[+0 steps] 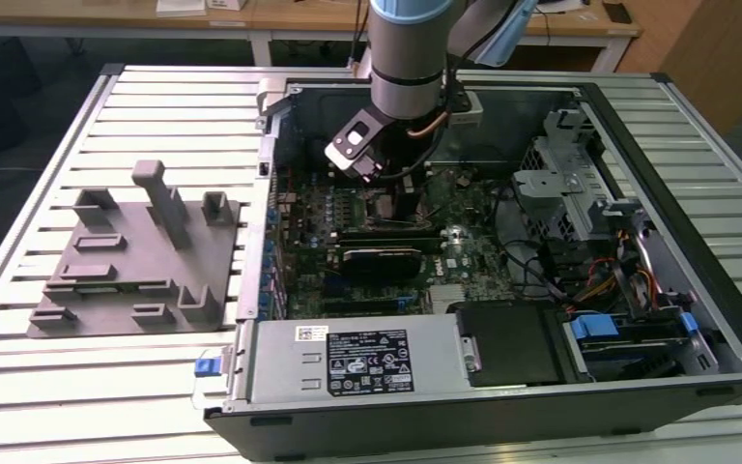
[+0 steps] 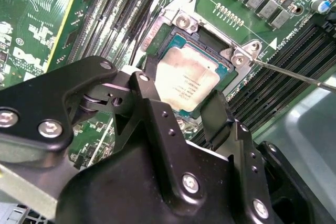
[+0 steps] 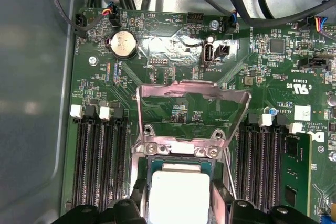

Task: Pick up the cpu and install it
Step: 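Place the cpu into insertion slot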

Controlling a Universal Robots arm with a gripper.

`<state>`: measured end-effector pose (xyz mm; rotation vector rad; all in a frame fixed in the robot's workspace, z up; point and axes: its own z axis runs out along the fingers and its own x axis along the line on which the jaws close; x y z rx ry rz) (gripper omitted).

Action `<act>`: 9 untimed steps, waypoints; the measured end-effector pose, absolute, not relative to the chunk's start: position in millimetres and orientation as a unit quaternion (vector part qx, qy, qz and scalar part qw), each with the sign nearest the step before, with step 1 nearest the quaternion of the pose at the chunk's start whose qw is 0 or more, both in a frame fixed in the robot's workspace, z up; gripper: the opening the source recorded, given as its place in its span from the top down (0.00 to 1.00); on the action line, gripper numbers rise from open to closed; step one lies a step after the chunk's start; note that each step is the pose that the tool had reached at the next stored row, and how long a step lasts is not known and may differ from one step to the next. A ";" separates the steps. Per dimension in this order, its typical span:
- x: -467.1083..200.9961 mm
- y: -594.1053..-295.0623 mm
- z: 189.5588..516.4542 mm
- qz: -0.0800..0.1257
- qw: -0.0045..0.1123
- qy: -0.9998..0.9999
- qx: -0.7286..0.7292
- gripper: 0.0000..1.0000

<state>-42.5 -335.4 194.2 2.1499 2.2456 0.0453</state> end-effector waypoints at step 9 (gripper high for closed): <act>-42.4 -335.4 205.3 0.015 0.016 0.722 0.691 0.40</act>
